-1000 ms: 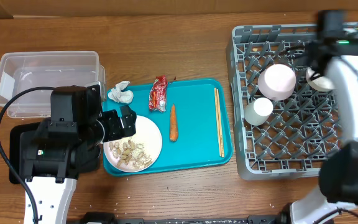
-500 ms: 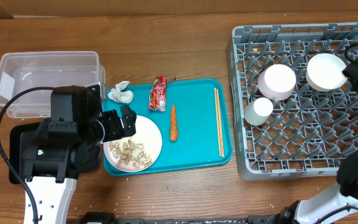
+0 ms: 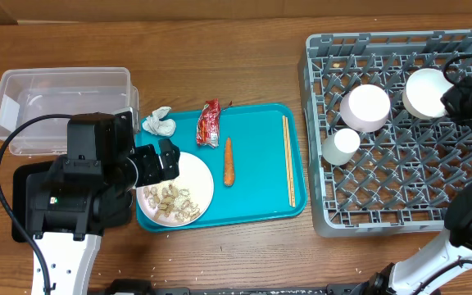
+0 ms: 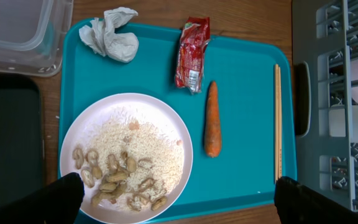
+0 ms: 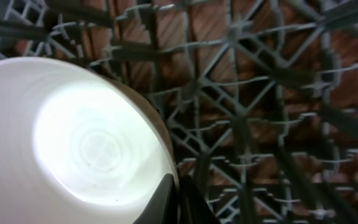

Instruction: Sort waste into correct bins and load items into the dishwasher

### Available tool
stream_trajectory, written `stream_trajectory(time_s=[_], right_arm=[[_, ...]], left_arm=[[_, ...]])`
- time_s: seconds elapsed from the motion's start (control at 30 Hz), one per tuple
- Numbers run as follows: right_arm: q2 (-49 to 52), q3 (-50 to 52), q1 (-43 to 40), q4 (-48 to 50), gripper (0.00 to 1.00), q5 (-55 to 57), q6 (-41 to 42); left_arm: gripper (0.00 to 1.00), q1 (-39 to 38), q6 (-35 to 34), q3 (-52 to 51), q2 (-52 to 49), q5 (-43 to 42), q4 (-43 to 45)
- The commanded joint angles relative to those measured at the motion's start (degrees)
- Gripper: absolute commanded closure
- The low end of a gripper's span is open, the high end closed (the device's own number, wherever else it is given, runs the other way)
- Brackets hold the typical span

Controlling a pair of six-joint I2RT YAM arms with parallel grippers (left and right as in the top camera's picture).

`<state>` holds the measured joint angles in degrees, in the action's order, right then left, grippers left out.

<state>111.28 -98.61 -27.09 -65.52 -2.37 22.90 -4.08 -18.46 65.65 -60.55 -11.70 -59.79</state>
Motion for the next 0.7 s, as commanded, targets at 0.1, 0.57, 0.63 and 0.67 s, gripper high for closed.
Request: stream_trajectory(time_s=[0.1, 0.57, 0.63, 0.67], right_arm=[[-8.68, -2.40, 4.76, 0.13, 0.96, 31.43, 0.33], [-5.62, 0.46, 21.79, 0.63, 0.96, 75.78, 2.21], [-4.09, 0.48, 22.56, 0.66, 0.96, 76.46, 0.17], [-3.48, 0.48, 22.77, 0.66, 0.96, 76.46, -0.42]], left_arm=[[0.00, 0.31, 0.66, 1.05, -0.17, 0.31, 0.15], [0.00, 0.31, 0.66, 1.05, -0.17, 0.31, 0.15], [0.00, 0.31, 0.66, 1.05, -0.17, 0.31, 0.15], [0.00, 0.31, 0.66, 1.05, -0.17, 0.31, 0.15]])
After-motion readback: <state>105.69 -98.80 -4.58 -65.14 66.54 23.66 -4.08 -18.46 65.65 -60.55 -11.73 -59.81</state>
